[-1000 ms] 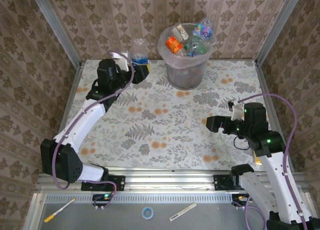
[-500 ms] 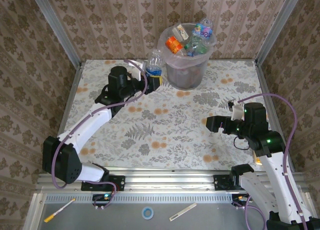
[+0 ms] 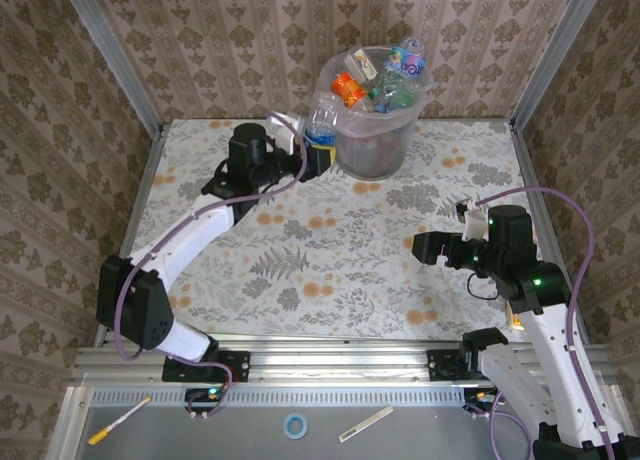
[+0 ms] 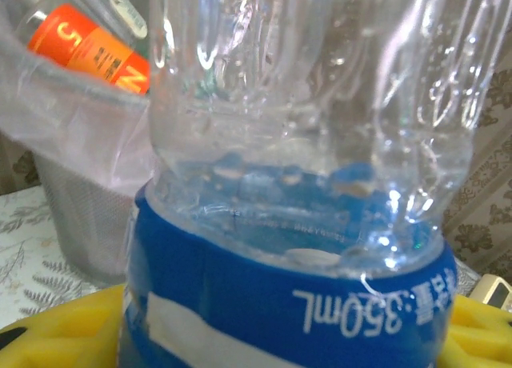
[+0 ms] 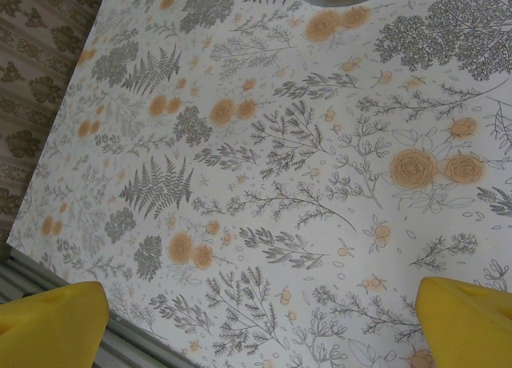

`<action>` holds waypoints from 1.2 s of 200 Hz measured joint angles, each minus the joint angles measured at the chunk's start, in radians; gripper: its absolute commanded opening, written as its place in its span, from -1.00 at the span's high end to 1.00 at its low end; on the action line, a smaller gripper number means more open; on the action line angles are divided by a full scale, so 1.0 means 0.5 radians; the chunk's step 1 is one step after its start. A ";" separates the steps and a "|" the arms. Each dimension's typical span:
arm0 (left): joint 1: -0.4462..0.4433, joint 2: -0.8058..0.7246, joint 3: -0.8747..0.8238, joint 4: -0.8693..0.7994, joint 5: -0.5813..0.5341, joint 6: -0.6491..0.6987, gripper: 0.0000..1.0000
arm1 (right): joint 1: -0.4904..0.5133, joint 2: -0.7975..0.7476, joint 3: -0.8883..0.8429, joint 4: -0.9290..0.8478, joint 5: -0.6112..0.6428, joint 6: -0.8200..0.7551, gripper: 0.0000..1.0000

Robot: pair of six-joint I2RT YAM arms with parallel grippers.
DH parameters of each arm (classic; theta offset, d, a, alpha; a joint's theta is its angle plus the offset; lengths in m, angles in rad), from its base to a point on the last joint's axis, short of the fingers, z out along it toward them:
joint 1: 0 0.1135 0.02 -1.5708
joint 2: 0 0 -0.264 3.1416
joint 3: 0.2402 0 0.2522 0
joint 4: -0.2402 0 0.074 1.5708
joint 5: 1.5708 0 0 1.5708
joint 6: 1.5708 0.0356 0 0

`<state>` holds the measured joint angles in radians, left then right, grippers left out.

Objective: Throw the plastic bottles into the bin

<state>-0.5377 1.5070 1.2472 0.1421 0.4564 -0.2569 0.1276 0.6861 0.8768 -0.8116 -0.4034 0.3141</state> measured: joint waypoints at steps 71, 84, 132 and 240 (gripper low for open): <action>-0.037 1.299 2.184 -0.437 0.092 -0.065 -1.00 | 0.000 0.000 0.000 0.000 0.000 0.000 -1.00; -0.032 1.538 2.586 -0.612 0.091 -0.101 -1.00 | 0.000 0.000 0.000 0.000 0.000 0.000 -1.00; 0.007 1.490 2.519 -1.045 -0.007 -0.123 -0.99 | 0.000 0.000 0.000 0.000 -0.002 0.000 -1.00; 0.300 -0.082 0.915 -0.627 -0.233 -0.100 -1.00 | 0.000 0.000 0.000 0.000 -0.001 0.000 -1.00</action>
<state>-0.3878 1.4662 1.7046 -0.1715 0.3397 -0.3069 0.1276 0.6861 0.8768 -0.8116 -0.4038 0.3141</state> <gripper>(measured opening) 0.997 0.999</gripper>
